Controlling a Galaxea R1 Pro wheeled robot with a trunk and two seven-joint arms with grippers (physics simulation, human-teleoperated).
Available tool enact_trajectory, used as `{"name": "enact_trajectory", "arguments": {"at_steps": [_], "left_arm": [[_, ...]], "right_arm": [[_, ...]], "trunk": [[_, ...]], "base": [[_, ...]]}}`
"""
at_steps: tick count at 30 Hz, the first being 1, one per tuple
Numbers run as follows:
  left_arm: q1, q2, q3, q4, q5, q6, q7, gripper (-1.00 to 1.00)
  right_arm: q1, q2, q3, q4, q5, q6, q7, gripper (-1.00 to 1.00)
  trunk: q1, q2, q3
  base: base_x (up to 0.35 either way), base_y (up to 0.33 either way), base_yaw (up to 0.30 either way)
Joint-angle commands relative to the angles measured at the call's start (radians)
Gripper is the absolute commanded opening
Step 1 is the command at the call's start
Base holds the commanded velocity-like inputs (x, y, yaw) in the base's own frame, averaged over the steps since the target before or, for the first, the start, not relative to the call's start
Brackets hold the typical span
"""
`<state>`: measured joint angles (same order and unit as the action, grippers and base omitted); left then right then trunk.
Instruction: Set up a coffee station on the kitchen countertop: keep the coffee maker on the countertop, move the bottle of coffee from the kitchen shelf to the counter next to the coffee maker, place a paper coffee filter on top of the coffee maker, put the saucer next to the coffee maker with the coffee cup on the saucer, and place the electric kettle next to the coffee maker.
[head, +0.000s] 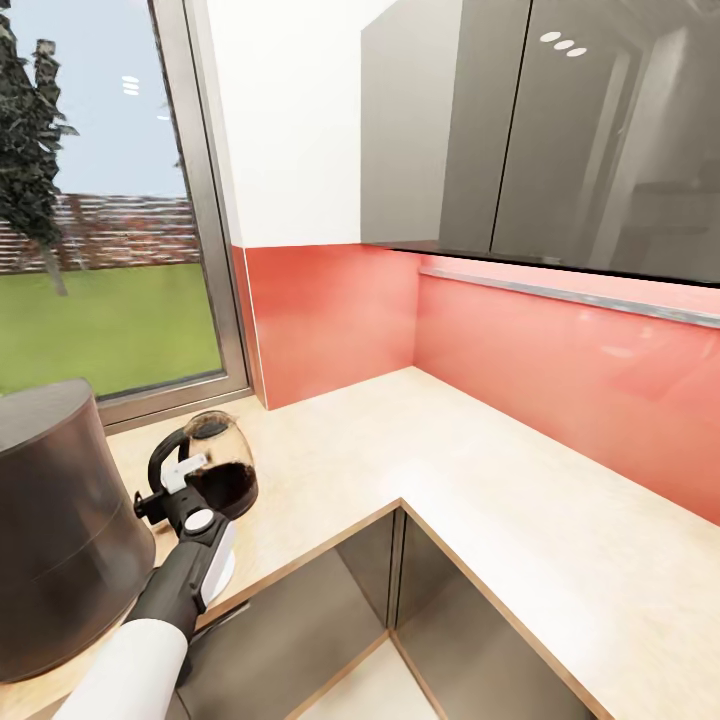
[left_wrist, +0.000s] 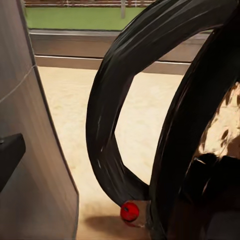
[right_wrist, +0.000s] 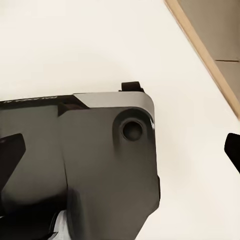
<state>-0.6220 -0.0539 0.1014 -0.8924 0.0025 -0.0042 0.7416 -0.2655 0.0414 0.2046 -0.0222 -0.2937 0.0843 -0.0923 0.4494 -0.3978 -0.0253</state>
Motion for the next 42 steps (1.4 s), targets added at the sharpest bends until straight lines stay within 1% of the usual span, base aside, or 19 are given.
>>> {"name": "enact_trajectory", "arguments": {"at_steps": [1,8,17,30,33,36,38,40,41,42], "left_arm": [[-0.001,-0.001,0.001,0.000,0.001,0.000,0.001,1.00],[-0.001,-0.006,-0.001,0.000,-0.003,0.000,0.001,1.00],[-0.002,-0.007,-0.002,-0.001,-0.005,0.000,0.001,1.00],[-0.001,-0.007,-0.002,-0.001,-0.005,0.000,0.000,1.00],[0.010,-0.004,-0.002,0.000,0.000,0.000,-0.007,1.00],[0.035,-0.004,-0.007,-0.003,0.001,0.000,-0.015,1.00],[0.052,-0.004,-0.009,-0.004,0.001,0.000,-0.033,1.00],[0.069,-0.003,-0.010,-0.004,0.002,0.001,-0.085,1.00],[0.079,-0.002,-0.011,-0.003,0.002,0.001,-0.127,1.00],[0.106,-0.001,-0.010,-0.003,0.002,0.001,-0.228,1.00]], "right_arm": [[0.000,0.000,0.009,-0.002,-0.008,0.006,-0.004,1.00],[0.000,-0.003,0.009,-0.006,-0.009,0.004,-0.006,1.00],[0.000,-0.004,0.009,-0.007,-0.010,0.000,-0.006,1.00],[0.000,-0.002,0.009,-0.007,-0.011,-0.001,-0.006,1.00],[-0.001,-0.001,0.009,-0.007,-0.011,-0.001,-0.006,1.00],[0.000,0.000,0.009,-0.008,-0.012,-0.003,-0.006,1.00],[0.000,0.000,0.009,-0.008,-0.014,-0.018,-0.006,1.00],[-0.001,0.001,0.009,-0.007,-0.014,-0.054,-0.006,1.00],[0.000,0.001,0.009,-0.006,-0.014,-0.075,-0.006,1.00],[0.000,0.001,0.008,-0.006,-0.013,-0.105,-0.006,1.00]], "trunk": [[0.001,-0.002,-0.002],[0.001,-0.002,-0.002],[0.001,-0.002,-0.002],[0.001,-0.002,-0.002],[0.001,-0.002,-0.002],[0.001,-0.002,-0.002],[0.001,-0.002,-0.002],[0.001,-0.002,-0.002],[0.001,-0.002,-0.002],[0.001,-0.002,-0.002]], "base": [[0.000,0.000,0.000],[-0.232,-0.061,0.000],[-0.295,-0.188,0.000],[-0.238,-0.202,0.000],[-0.285,-0.148,0.000],[-0.298,-0.128,0.000],[-0.306,-0.114,0.000],[-0.310,-0.101,0.000],[-0.311,-0.096,0.000],[-0.312,-0.092,0.000]]}}
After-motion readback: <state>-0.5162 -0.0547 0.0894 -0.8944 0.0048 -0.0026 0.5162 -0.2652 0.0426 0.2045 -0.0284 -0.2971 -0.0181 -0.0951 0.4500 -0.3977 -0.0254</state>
